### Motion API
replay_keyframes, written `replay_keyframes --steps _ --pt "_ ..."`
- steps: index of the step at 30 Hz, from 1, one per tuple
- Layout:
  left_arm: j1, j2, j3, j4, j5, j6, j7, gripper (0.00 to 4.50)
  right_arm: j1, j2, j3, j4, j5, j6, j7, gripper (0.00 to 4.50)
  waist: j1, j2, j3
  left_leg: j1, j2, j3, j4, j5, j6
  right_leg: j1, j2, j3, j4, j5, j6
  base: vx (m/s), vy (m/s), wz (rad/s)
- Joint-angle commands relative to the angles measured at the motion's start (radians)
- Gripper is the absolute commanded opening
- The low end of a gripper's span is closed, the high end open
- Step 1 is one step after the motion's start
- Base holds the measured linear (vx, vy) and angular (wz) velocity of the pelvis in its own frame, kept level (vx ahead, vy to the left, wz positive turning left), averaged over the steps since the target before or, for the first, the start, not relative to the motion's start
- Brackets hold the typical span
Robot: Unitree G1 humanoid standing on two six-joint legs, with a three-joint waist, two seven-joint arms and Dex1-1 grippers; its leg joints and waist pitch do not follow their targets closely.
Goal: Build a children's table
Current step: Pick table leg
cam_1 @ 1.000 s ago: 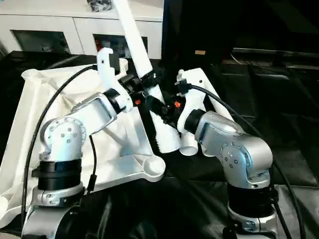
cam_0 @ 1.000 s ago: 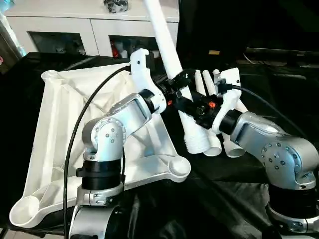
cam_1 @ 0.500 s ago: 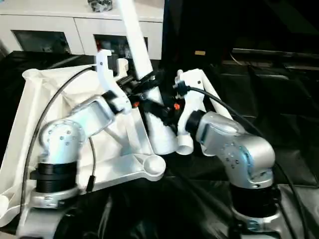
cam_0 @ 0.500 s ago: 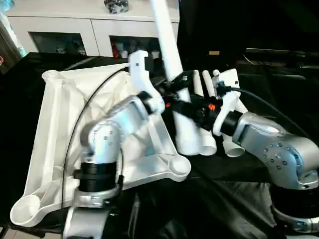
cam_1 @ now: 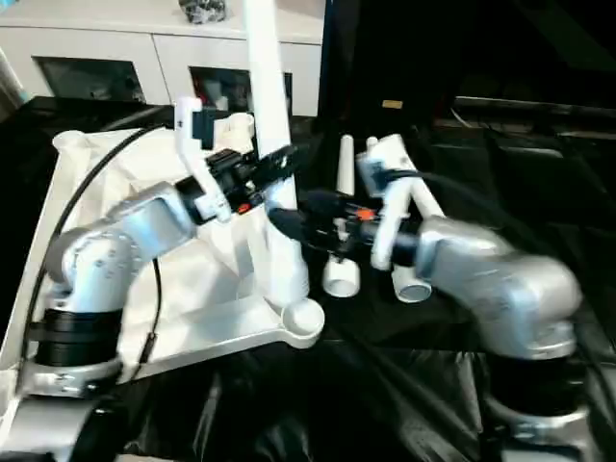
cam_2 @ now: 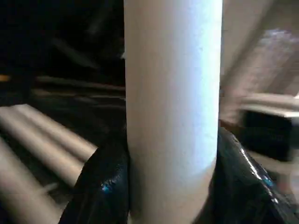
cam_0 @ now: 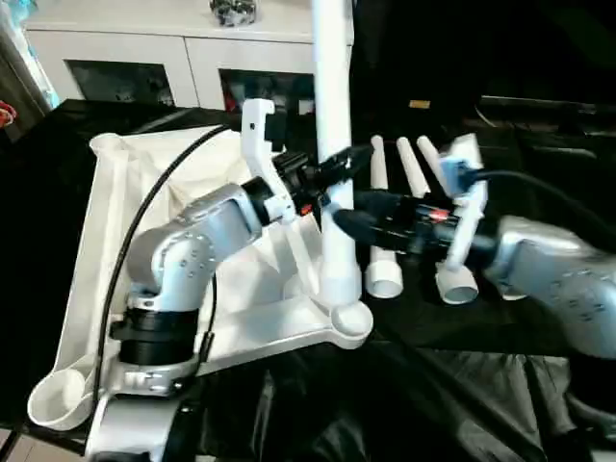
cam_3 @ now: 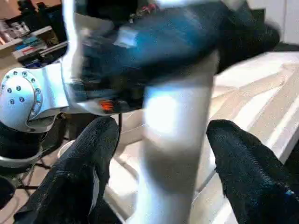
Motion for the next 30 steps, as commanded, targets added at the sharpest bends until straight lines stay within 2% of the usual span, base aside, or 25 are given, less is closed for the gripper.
replay_keyframes --steps 1,8,9,13,14,18,20,22,24,25,29,30 --pt "-0.012 -0.004 -0.011 -0.029 -0.043 0.011 -0.044 1.87 -0.003 -0.022 0.015 0.007 0.014 0.012 0.032 3.41 0.004 -0.012 -0.091 0.014 0.031 -0.002 -0.059 -0.06 0.01 0.059 -0.047 0.027 -0.062 -0.082 -0.241 0.0 0.0 0.0" --pt "-0.022 -0.023 -0.004 -0.033 -0.078 0.002 -0.085 1.87 0.023 -0.063 0.062 0.023 0.003 0.029 0.069 3.41 0.006 -0.016 -0.089 0.01 0.031 -0.004 -0.06 -0.072 0.011 0.061 -0.048 0.027 -0.066 -0.123 -0.226 0.0 0.0 0.0" --pt "-0.022 -0.023 -0.004 -0.033 -0.078 0.002 -0.085 1.87 0.023 -0.063 0.062 0.023 0.003 0.029 0.069 3.12 0.006 -0.016 -0.09 0.01 0.031 -0.004 -0.059 -0.071 0.011 0.061 -0.048 0.027 -0.066 -0.127 -0.224 0.0 0.0 0.0" --pt "-0.018 -0.023 0.003 -0.037 -0.087 -0.004 -0.081 1.87 0.026 -0.066 0.07 0.03 -0.004 0.025 0.065 3.0 0.006 -0.017 -0.091 0.01 0.032 -0.005 -0.059 -0.066 0.011 0.06 -0.048 0.027 -0.065 -0.121 -0.221 0.0 0.0 0.0" --pt "-0.017 -0.024 0.004 -0.038 -0.088 -0.004 -0.08 1.87 0.026 -0.067 0.07 0.03 -0.005 0.024 0.065 2.72 0.006 -0.016 -0.091 0.01 0.032 -0.004 -0.059 -0.066 0.011 0.06 -0.047 0.027 -0.065 -0.12 -0.221 0.0 0.0 0.0" --pt "-0.013 -0.026 0.006 -0.041 -0.085 -0.011 -0.073 1.87 0.028 -0.062 0.077 0.026 -0.011 0.012 0.058 2.59 0.009 -0.017 -0.091 0.01 0.032 -0.004 -0.058 -0.063 0.013 0.059 -0.047 0.027 -0.064 -0.117 -0.22 0.0 0.0 0.0" --pt "-0.013 -0.024 0.003 -0.037 -0.07 -0.019 -0.064 1.87 0.029 -0.059 0.086 0.023 -0.037 -0.015 0.043 2.23 0.009 -0.017 -0.092 0.01 0.032 -0.004 -0.058 -0.066 0.01 0.059 -0.048 0.027 -0.065 -0.126 -0.217 0.0 0.0 0.0" --pt "-0.014 -0.026 0.005 -0.033 -0.067 -0.02 -0.057 1.87 0.028 -0.051 0.09 0.025 -0.053 -0.028 0.027 2.2 0.009 -0.016 -0.092 0.01 0.032 -0.004 -0.058 -0.065 0.008 0.059 -0.047 0.027 -0.065 -0.122 -0.214 0.0 0.0 0.0" --pt "-0.016 -0.029 0.007 -0.029 -0.06 -0.021 -0.039 1.87 0.027 -0.034 0.086 0.025 -0.063 -0.042 0.004 1.93 0.008 -0.016 -0.092 0.009 0.031 -0.005 -0.058 -0.063 0.006 0.059 -0.047 0.026 -0.064 -0.116 -0.215 0.0 0.0 0.0" --pt "-0.017 -0.028 0.008 -0.027 -0.058 -0.012 -0.026 2.42 0.027 -0.024 0.082 0.024 -0.065 -0.044 -0.009 1.9 0.008 -0.015 -0.092 0.01 0.031 -0.005 -0.059 -0.066 0.005 0.058 -0.047 0.026 -0.064 -0.117 -0.216 0.0 0.0 0.0" --pt "-0.007 -0.025 -0.007 -0.064 -0.047 -0.006 -0.002 2.63 0.021 0.027 0.069 0.017 -0.09 -0.062 -0.1 1.87 0.006 -0.014 -0.092 0.01 0.031 -0.005 -0.059 -0.063 -0.004 0.056 -0.047 0.026 -0.062 -0.114 -0.215 0.0 0.0 0.0" --pt "-0.009 -0.026 -0.023 -0.068 -0.005 -0.014 0.04 2.76 0.018 0.047 0.068 0.012 -0.104 -0.072 -0.135 1.86 0.007 -0.007 -0.092 0.012 0.033 -0.007 -0.06 -0.071 -0.008 0.056 -0.046 0.026 -0.062 -0.119 -0.211 0.0 0.0 0.0"
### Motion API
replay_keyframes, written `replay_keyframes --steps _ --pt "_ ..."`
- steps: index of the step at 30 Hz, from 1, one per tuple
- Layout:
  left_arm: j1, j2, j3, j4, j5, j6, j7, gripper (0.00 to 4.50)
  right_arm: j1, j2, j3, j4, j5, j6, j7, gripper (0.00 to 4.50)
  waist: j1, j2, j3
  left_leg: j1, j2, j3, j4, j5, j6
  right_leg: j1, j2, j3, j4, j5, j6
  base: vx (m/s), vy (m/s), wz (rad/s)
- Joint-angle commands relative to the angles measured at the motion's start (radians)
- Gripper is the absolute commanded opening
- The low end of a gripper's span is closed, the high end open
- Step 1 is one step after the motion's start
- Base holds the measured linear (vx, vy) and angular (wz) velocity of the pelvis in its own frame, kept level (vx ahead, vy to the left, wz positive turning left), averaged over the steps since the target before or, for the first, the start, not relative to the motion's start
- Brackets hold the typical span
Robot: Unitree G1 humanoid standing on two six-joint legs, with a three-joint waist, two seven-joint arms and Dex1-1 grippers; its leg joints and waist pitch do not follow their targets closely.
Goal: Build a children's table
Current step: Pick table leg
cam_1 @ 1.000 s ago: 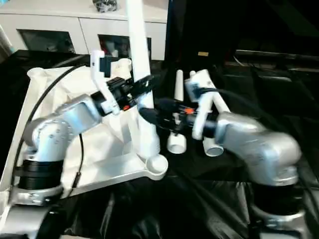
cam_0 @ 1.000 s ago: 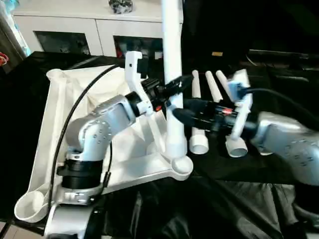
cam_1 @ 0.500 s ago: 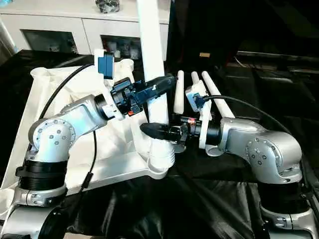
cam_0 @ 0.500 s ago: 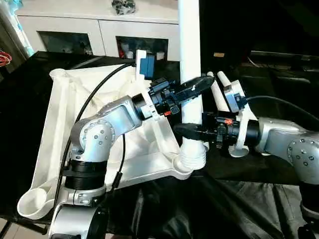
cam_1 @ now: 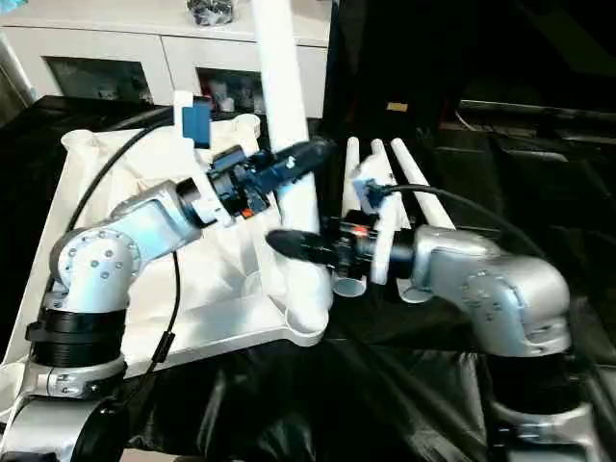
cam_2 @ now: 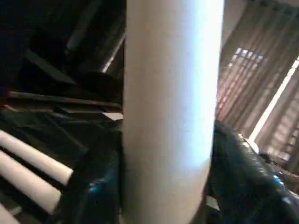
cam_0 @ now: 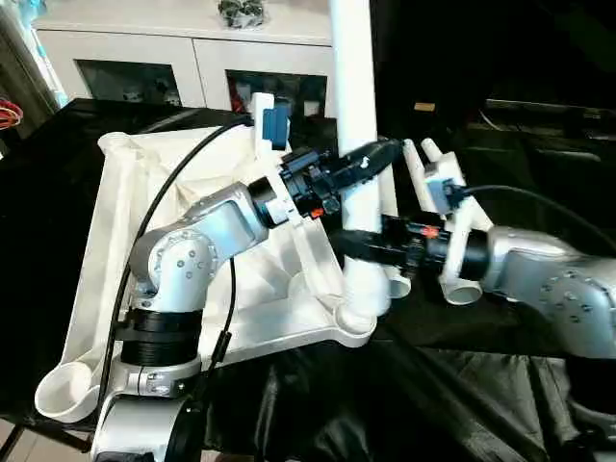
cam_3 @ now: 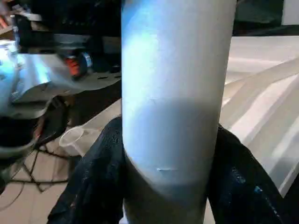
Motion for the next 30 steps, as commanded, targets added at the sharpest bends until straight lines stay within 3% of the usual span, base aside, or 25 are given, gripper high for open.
replay_keyframes --steps 1,2,4,5,7,13,15,18,21,23,24,30 --pt "-0.01 -0.006 -0.044 -0.044 0.058 -0.001 0.059 2.76 0.0 0.016 -0.022 0.003 -0.054 -0.018 -0.093 1.86 -0.002 -0.004 -0.09 0.013 0.034 -0.007 -0.064 -0.075 -0.013 0.053 -0.045 0.027 -0.066 -0.121 -0.205 0.0 0.0 0.0" --pt "-0.016 -0.011 -0.056 -0.036 0.109 0.0 0.128 2.99 -0.004 0.032 -0.017 -0.002 -0.068 -0.028 -0.121 1.86 -0.005 -0.008 -0.091 0.012 0.034 -0.008 -0.065 -0.077 -0.022 0.056 -0.044 0.026 -0.066 -0.12 -0.196 0.0 0.0 0.0" --pt "-0.029 -0.037 -0.052 -0.011 0.185 0.022 0.285 3.0 -0.013 0.06 -0.009 -0.01 -0.091 -0.038 -0.173 1.86 -0.004 -0.001 -0.092 0.017 0.034 -0.007 -0.063 -0.085 -0.032 0.051 -0.042 0.028 -0.067 -0.114 -0.188 0.0 0.0 0.0" --pt "-0.031 -0.046 -0.053 -0.005 0.217 0.016 0.336 3.18 -0.018 0.071 -0.005 -0.014 -0.101 -0.042 -0.193 1.86 -0.005 -0.007 -0.091 0.015 0.031 -0.007 -0.063 -0.089 -0.03 0.056 -0.042 0.028 -0.069 -0.117 -0.184 0.0 0.0 0.0" --pt "-0.029 -0.073 -0.04 -0.008 0.246 0.006 0.417 3.43 -0.028 0.091 0.002 -0.015 -0.132 -0.047 -0.239 1.86 -0.004 -0.008 -0.091 0.011 0.03 -0.008 -0.065 -0.085 -0.036 0.058 -0.043 0.027 -0.069 -0.121 -0.178 0.0 0.0 0.0" --pt "-0.037 -0.178 0.032 -0.017 0.262 -0.051 0.573 3.12 -0.04 0.126 0.017 -0.017 -0.159 -0.048 -0.289 1.86 -0.006 -0.009 -0.091 0.006 0.026 -0.01 -0.064 -0.099 -0.031 0.06 -0.043 0.026 -0.074 -0.134 -0.168 0.0 0.0 0.0" --pt "-0.038 -0.183 0.034 -0.022 0.264 -0.055 0.579 2.75 -0.041 0.133 0.017 -0.018 -0.162 -0.049 -0.294 1.86 -0.01 -0.01 -0.09 0.006 0.026 -0.01 -0.064 -0.106 -0.028 0.058 -0.042 0.026 -0.075 -0.144 -0.161 0.0 0.0 0.0" --pt "-0.036 -0.179 0.027 -0.031 0.261 -0.056 0.57 2.7 -0.042 0.142 0.018 -0.018 -0.162 -0.05 -0.299 1.86 -0.012 -0.009 -0.09 0.007 0.027 -0.01 -0.065 -0.112 -0.028 0.055 -0.041 0.025 -0.076 -0.155 -0.157 0.0 0.0 0.0" --pt "-0.029 -0.176 0.025 -0.041 0.25 -0.055 0.552 2.32 -0.043 0.143 0.016 -0.026 -0.138 -0.049 -0.265 1.86 -0.012 -0.008 -0.09 0.007 0.027 -0.011 -0.065 -0.111 -0.028 0.055 -0.041 0.025 -0.076 -0.149 -0.155 0.0 0.0 0.0" --pt "-0.025 -0.171 0.023 -0.043 0.243 -0.058 0.535 2.24 -0.041 0.143 0.006 -0.03 -0.117 -0.041 -0.25 2.42 -0.012 -0.008 -0.09 0.007 0.027 -0.011 -0.064 -0.111 -0.025 0.055 -0.042 0.025 -0.075 -0.143 -0.159 0.0 0.0 0.0" --pt "-0.025 -0.171 0.023 -0.043 0.243 -0.058 0.535 1.99 -0.041 0.143 0.006 -0.03 -0.117 -0.041 -0.25 2.56 -0.011 -0.008 -0.09 0.008 0.027 -0.01 -0.064 -0.109 -0.024 0.055 -0.041 0.025 -0.075 -0.14 -0.16 0.0 0.0 0.0" --pt "-0.028 -0.099 0.017 -0.045 0.16 -0.054 0.35 1.86 -0.024 0.038 -0.005 -0.011 -0.084 -0.002 -0.142 3.01 -0.009 -0.008 -0.09 0.008 0.026 -0.009 -0.064 -0.111 -0.021 0.055 -0.041 0.025 -0.074 -0.148 -0.162 0.0 0.0 0.0"
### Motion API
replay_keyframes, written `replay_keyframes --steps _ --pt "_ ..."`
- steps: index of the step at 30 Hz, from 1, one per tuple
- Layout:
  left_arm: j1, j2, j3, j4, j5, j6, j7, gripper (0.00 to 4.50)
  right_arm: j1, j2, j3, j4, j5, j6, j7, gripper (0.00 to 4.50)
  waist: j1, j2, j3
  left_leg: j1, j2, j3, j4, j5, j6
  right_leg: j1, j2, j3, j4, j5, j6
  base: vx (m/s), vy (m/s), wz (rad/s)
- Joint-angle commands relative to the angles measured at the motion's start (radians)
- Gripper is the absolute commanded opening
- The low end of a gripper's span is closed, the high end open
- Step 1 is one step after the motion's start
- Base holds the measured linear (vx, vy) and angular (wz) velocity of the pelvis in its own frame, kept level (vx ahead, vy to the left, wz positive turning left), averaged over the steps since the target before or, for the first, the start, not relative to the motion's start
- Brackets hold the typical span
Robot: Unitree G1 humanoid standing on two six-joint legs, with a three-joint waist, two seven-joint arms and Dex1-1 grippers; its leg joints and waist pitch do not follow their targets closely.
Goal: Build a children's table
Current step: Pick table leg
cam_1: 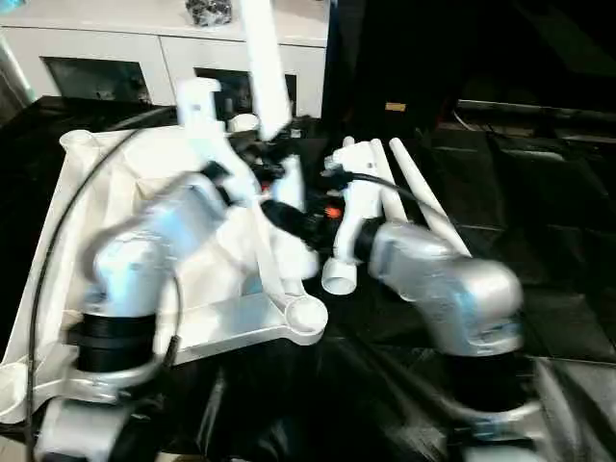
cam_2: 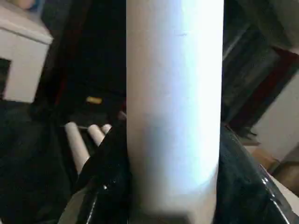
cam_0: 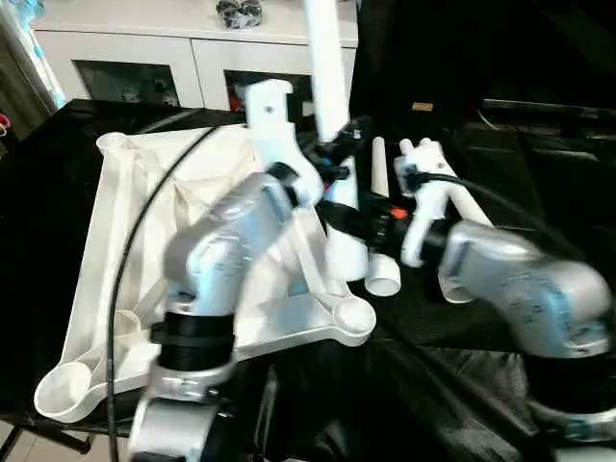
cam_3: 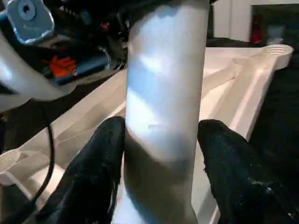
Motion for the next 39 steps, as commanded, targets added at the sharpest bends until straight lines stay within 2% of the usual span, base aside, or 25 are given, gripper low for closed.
replay_keyframes --steps 1,3,5,7,11,12,16,18,24,28,30,32,34,35,36,38,39 --pt "-0.005 0.024 0.008 -0.01 -0.059 0.012 -0.094 1.86 -0.001 -0.041 -0.028 -0.006 0.03 0.032 0.054 3.01 0.004 -0.01 -0.09 0.013 0.026 -0.007 -0.064 -0.1 -0.015 0.055 -0.042 0.025 -0.071 -0.14 -0.177 0.0 0.0 0.0" --pt "-0.009 0.039 0.02 -0.015 -0.113 0.029 -0.17 1.86 0.0 -0.074 -0.042 0.0 0.063 0.049 0.107 3.01 0.005 -0.013 -0.089 0.012 0.028 -0.006 -0.063 -0.098 -0.009 0.055 -0.043 0.026 -0.07 -0.131 -0.188 0.0 0.0 0.0" --pt "-0.01 0.052 0.033 -0.018 -0.168 0.056 -0.231 1.86 -0.003 -0.097 -0.057 0.003 0.102 0.069 0.151 3.01 0.008 -0.012 -0.09 0.013 0.027 -0.005 -0.062 -0.095 -0.001 0.056 -0.044 0.025 -0.068 -0.126 -0.201 0.0 0.0 0.0" --pt "-0.01 0.062 0.033 -0.021 -0.196 0.07 -0.27 1.86 -0.006 -0.104 -0.063 0.006 0.116 0.075 0.166 3.01 0.009 -0.015 -0.09 0.013 0.027 -0.005 -0.062 -0.095 0.005 0.056 -0.045 0.024 -0.068 -0.133 -0.211 0.0 0.0 0.0" --pt "-0.007 0.102 0.013 -0.052 -0.3 0.128 -0.421 1.86 -0.007 -0.134 -0.064 0.021 0.166 0.107 0.232 3.01 0.006 -0.015 -0.088 0.014 0.03 -0.005 -0.064 -0.105 0.002 0.054 -0.045 0.025 -0.07 -0.164 -0.213 0.0 0.0 0.0" --pt "-0.007 0.105 0.01 -0.054 -0.305 0.132 -0.429 1.86 -0.006 -0.136 -0.063 0.021 0.17 0.11 0.236 2.74 0.007 -0.014 -0.088 0.014 0.029 -0.005 -0.063 -0.103 0.002 0.055 -0.046 0.024 -0.069 -0.162 -0.214 0.0 0.0 0.0" --pt "-0.002 0.113 -0.013 -0.054 -0.285 0.116 -0.446 1.86 0.007 -0.15 -0.047 0.019 0.167 0.109 0.252 2.62 0.009 -0.014 -0.088 0.015 0.031 -0.005 -0.064 -0.102 -0.002 0.055 -0.046 0.026 -0.07 -0.168 -0.206 0.0 0.0 0.0" --pt "0.0 0.114 -0.015 -0.048 -0.286 0.116 -0.449 1.86 0.011 -0.153 -0.046 0.018 0.171 0.111 0.252 2.27 0.011 -0.015 -0.089 0.015 0.031 -0.004 -0.064 -0.096 -0.004 0.055 -0.046 0.026 -0.07 -0.167 -0.203 0.0 0.0 0.0" --pt "0.004 0.115 -0.018 -0.046 -0.299 0.124 -0.457 1.86 0.014 -0.143 -0.041 0.025 0.165 0.111 0.225 1.95 0.014 -0.014 -0.09 0.013 0.03 -0.005 -0.064 -0.085 -0.007 0.055 -0.046 0.025 -0.068 -0.156 -0.201 0.0 0.0 0.0" --pt "0.009 0.112 -0.022 -0.047 -0.293 0.12 -0.45 1.86 0.014 -0.125 -0.033 0.028 0.149 0.116 0.186 1.91 0.013 -0.014 -0.09 0.013 0.03 -0.005 -0.064 -0.09 -0.009 0.055 -0.046 0.025 -0.069 -0.162 -0.201 0.0 0.0 0.0" --pt "0.007 0.107 -0.02 -0.035 -0.271 0.124 -0.402 1.86 0.013 -0.105 -0.036 0.024 0.142 0.108 0.156 1.91 0.012 -0.017 -0.09 0.014 0.03 -0.004 -0.064 -0.09 -0.011 0.055 -0.045 0.025 -0.069 -0.166 -0.198 0.0 0.0 0.0" --pt "0.004 0.101 -0.019 -0.018 -0.25 0.121 -0.367 2.56 0.009 -0.086 -0.04 0.021 0.138 0.1 0.128 1.91 0.011 -0.015 -0.089 0.014 0.03 -0.005 -0.065 -0.096 -0.016 0.052 -0.045 0.025 -0.07 -0.175 -0.197 0.0 0.0 0.0" --pt "0.004 0.094 -0.032 -0.007 -0.193 0.089 -0.318 2.56 0.002 -0.052 -0.038 0.012 0.115 0.081 0.071 1.9 0.01 -0.017 -0.088 0.014 0.031 -0.005 -0.067 -0.095 -0.023 0.051 -0.044 0.025 -0.073 -0.186 -0.187 0.0 0.0 0.0" --pt "-0.004 0.079 -0.042 0.015 -0.112 0.055 -0.223 2.56 -0.003 -0.025 -0.031 0.003 0.095 0.069 0.03 1.9 0.01 -0.016 -0.09 0.015 0.032 -0.005 -0.067 -0.095 -0.029 0.051 -0.045 0.026 -0.073 -0.187 -0.176 0.0 0.0 0.0" --pt "-0.009 0.073 -0.051 0.027 -0.073 0.045 -0.177 2.79 -0.006 -0.009 -0.031 0.002 0.088 0.068 0.006 1.89 0.008 -0.016 -0.089 0.014 0.033 -0.007 -0.068 -0.097 -0.035 0.051 -0.045 0.027 -0.074 -0.188 -0.163 0.0 0.0 0.0" --pt "-0.014 0.059 -0.052 0.043 -0.043 0.045 -0.123 2.97 -0.011 0.013 -0.033 0.002 0.079 0.067 -0.027 1.89 0.01 -0.018 -0.09 0.016 0.031 -0.005 -0.068 -0.105 -0.039 0.051 -0.045 0.028 -0.076 -0.204 -0.147 0.0 0.0 0.0" --pt "-0.014 0.047 -0.046 0.051 -0.037 0.046 -0.096 2.96 -0.015 0.023 -0.033 0.004 0.072 0.064 -0.043 1.89 0.01 -0.018 -0.09 0.013 0.029 -0.006 -0.069 -0.096 -0.041 0.054 -0.045 0.027 -0.074 -0.195 -0.145 0.0 0.0 0.0"
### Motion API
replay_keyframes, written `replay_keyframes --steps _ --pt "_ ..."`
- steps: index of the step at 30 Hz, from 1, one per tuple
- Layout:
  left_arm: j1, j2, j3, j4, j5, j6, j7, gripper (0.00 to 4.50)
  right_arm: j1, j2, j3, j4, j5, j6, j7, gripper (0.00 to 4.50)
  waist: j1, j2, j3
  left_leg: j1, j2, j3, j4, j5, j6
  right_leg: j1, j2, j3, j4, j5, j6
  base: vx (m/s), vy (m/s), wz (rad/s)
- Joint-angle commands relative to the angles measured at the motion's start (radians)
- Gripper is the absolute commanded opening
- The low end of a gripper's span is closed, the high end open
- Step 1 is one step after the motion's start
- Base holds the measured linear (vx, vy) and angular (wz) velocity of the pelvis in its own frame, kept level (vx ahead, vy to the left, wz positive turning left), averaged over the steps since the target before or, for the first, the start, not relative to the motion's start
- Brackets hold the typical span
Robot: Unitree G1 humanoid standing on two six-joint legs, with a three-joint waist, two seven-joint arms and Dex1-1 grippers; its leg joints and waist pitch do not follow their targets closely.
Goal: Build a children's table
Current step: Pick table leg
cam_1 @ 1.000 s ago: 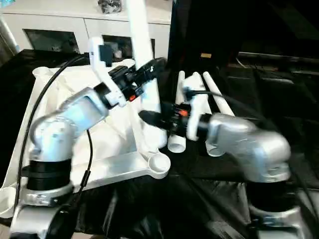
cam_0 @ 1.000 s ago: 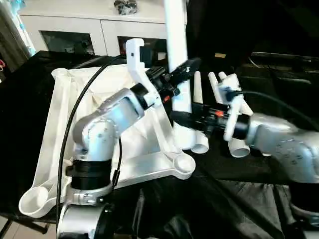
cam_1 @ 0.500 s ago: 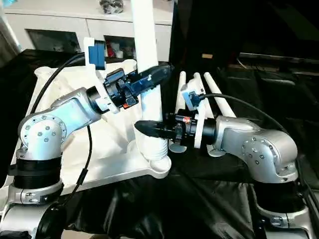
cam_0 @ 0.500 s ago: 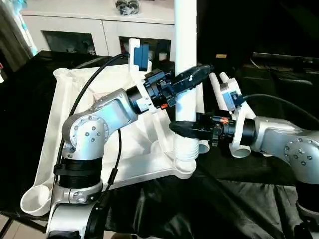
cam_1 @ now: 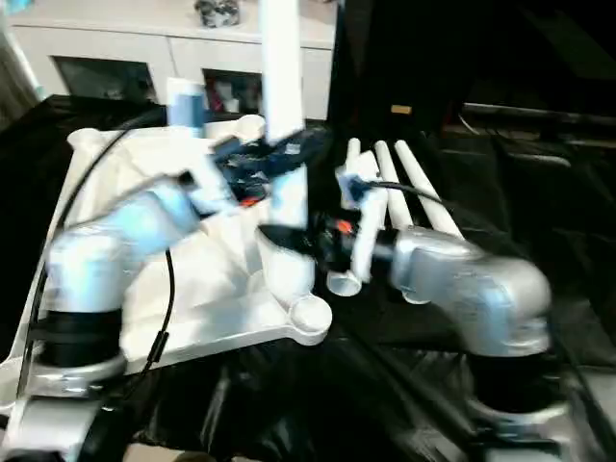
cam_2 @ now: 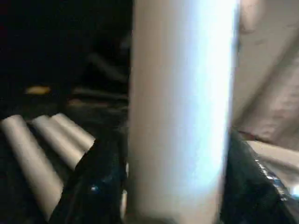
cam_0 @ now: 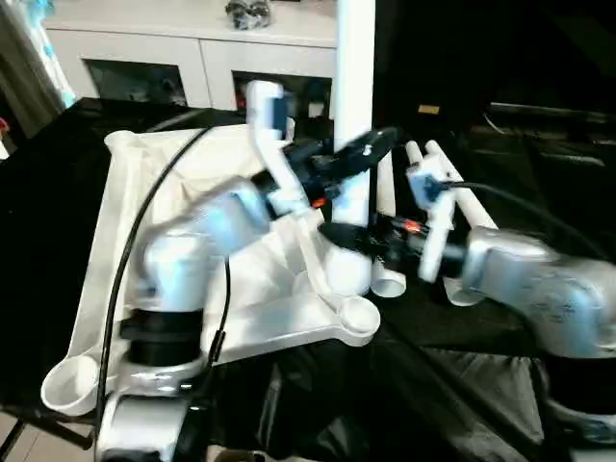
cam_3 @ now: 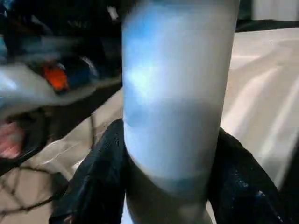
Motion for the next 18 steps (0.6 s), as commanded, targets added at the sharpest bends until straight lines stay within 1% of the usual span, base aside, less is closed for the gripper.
replay_keyframes --steps 1,2,3,4,5,7,11,14,16,17,18 --pt "-0.013 -0.017 -0.006 0.02 0.051 -0.014 0.086 2.96 -0.028 0.014 -0.011 0.0 -0.02 -0.016 -0.053 1.89 -0.002 -0.015 -0.089 0.012 0.029 -0.007 -0.069 -0.094 -0.042 0.053 -0.045 0.026 -0.074 -0.19 -0.144 0.0 0.0 0.0" --pt "-0.015 -0.029 -0.005 0.027 0.071 -0.022 0.125 2.97 -0.034 0.025 -0.014 0.005 -0.027 -0.017 -0.073 1.89 -0.004 -0.015 -0.089 0.012 0.03 -0.008 -0.068 -0.091 -0.043 0.053 -0.044 0.026 -0.073 -0.176 -0.144 0.0 0.0 0.0" --pt "-0.019 -0.059 0.005 0.037 0.101 -0.04 0.2 2.83 -0.045 0.041 -0.017 0.015 -0.042 -0.021 -0.105 1.89 -0.004 -0.017 -0.09 0.01 0.028 -0.008 -0.068 -0.088 -0.042 0.055 -0.043 0.025 -0.073 -0.168 -0.144 0.0 0.0 0.0" --pt "-0.019 -0.059 0.005 0.037 0.101 -0.04 0.2 2.77 -0.045 0.041 -0.017 0.015 -0.042 -0.021 -0.105 1.89 -0.005 -0.017 -0.09 0.011 0.029 -0.008 -0.067 -0.086 -0.041 0.054 -0.044 0.026 -0.073 -0.161 -0.144 0.0 0.0 0.0" --pt "-0.023 -0.081 0.013 0.04 0.122 -0.058 0.246 2.68 -0.053 0.055 -0.021 0.02 -0.052 -0.022 -0.13 1.89 -0.005 -0.017 -0.09 0.009 0.028 -0.007 -0.066 -0.085 -0.038 0.056 -0.044 0.026 -0.073 -0.156 -0.146 0.0 0.0 0.0" --pt "-0.03 -0.105 0.024 0.039 0.129 -0.086 0.266 2.5 -0.057 0.065 -0.021 0.021 -0.063 -0.026 -0.145 1.89 -0.004 -0.019 -0.09 0.009 0.027 -0.007 -0.066 -0.082 -0.033 0.056 -0.044 0.026 -0.073 -0.153 -0.143 0.0 0.0 0.0" --pt "-0.04 -0.113 0.025 0.034 0.138 -0.114 0.265 2.25 -0.057 0.067 -0.013 0.018 -0.078 -0.028 -0.152 1.89 -0.005 -0.018 -0.089 0.009 0.027 -0.007 -0.067 -0.09 -0.027 0.053 -0.043 0.025 -0.075 -0.158 -0.14 0.0 0.0 0.0" --pt "-0.041 -0.114 0.02 0.024 0.135 -0.122 0.252 2.01 -0.055 0.068 -0.007 0.015 -0.086 -0.029 -0.158 1.89 -0.005 -0.017 -0.088 0.011 0.027 -0.007 -0.067 -0.103 -0.031 0.052 -0.043 0.025 -0.077 -0.18 -0.133 0.0 0.0 0.0" --pt "-0.041 -0.118 0.02 0.02 0.131 -0.126 0.249 1.97 -0.056 0.067 -0.005 0.015 -0.091 -0.031 -0.16 1.89 -0.006 -0.016 -0.087 0.011 0.028 -0.008 -0.068 -0.109 -0.032 0.051 -0.043 0.025 -0.078 -0.186 -0.133 0.0 0.0 0.0" --pt "-0.04 -0.117 0.017 0.017 0.128 -0.126 0.24 1.94 -0.055 0.06 0.004 0.013 -0.102 -0.049 -0.153 1.89 -0.006 -0.016 -0.088 0.011 0.028 -0.008 -0.068 -0.11 -0.034 0.051 -0.044 0.025 -0.077 -0.186 -0.133 0.0 0.0 0.0" --pt "-0.039 -0.116 0.014 0.015 0.123 -0.126 0.229 1.93 -0.054 0.056 0.007 0.014 -0.106 -0.062 -0.148 2.24 -0.006 -0.015 -0.088 0.011 0.027 -0.007 -0.068 -0.11 -0.034 0.051 -0.043 0.025 -0.077 -0.186 -0.132 0.0 0.0 0.0"
